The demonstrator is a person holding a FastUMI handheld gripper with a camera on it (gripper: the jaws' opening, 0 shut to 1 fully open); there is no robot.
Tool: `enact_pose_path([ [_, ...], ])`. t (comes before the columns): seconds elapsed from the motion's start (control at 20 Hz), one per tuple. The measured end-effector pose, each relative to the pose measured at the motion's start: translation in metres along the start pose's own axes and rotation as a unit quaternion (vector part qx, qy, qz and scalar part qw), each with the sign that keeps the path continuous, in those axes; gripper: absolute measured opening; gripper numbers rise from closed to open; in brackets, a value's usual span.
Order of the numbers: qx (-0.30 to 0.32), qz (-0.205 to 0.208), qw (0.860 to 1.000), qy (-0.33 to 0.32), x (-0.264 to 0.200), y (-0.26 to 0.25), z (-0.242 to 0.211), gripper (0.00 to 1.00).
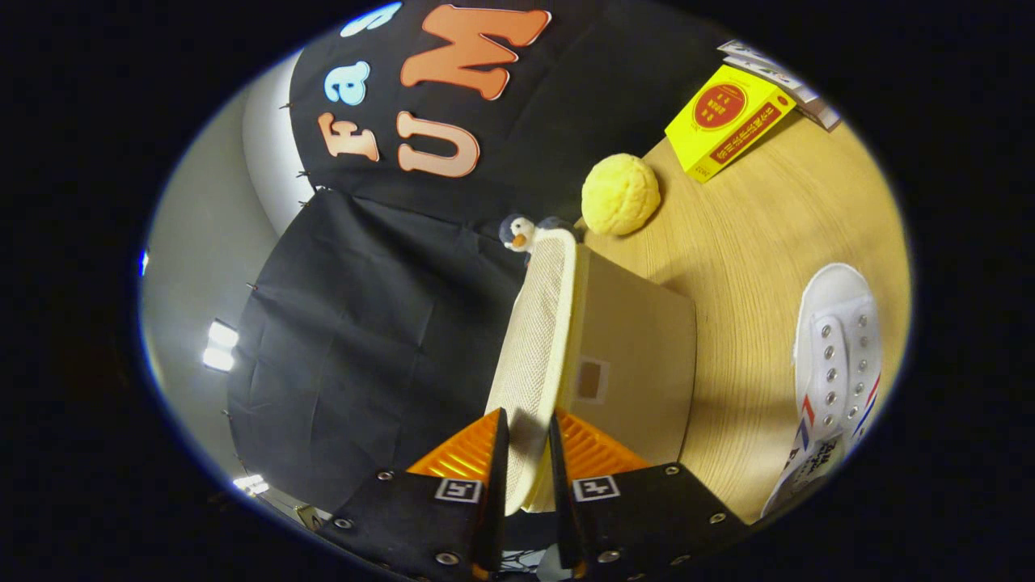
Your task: Open the storage box then place both shoes into the box .Put the left shoe in first, then the right shoe, with the right side of both shoes facing outward in a uniform manner.
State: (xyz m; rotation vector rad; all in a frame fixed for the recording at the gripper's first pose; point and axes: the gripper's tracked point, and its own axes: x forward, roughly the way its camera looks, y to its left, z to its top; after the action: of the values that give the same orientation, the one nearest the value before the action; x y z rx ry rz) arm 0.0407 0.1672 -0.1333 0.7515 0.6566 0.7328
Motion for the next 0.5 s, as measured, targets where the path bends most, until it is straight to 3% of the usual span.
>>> enact_pose_path([
  [0.05, -0.003, -0.007, 1.0, -0.013, -0.002, 0.006, 0.005, 0.11],
  [0.1, -0.009, -0.002, 1.0, -0.012, -0.003, 0.014, 0.003, 0.05],
  [0.5, -0.055, 0.026, 0.998, -0.023, 0.022, 0.11, 0.009, 0.03],
])
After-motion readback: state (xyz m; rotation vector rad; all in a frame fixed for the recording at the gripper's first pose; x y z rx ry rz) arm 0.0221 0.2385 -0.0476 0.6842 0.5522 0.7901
